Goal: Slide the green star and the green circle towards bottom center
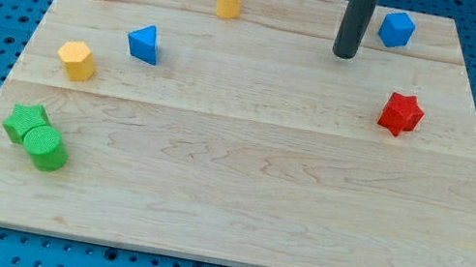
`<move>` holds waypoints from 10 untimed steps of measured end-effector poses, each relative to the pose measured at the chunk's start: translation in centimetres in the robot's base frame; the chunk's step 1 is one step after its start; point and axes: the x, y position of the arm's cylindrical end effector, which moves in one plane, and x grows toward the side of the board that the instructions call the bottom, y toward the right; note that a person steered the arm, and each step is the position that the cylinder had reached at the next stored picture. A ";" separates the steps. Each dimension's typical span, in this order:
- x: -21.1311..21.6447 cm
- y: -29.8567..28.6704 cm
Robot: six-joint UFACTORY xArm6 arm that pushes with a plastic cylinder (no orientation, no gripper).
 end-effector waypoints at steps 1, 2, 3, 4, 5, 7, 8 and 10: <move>5.9 -2.7; 13.5 -4.1; 19.6 -7.8; 28.5 -12.6; 31.2 -23.6; 29.4 -42.0; 29.0 -42.4; 20.0 -40.9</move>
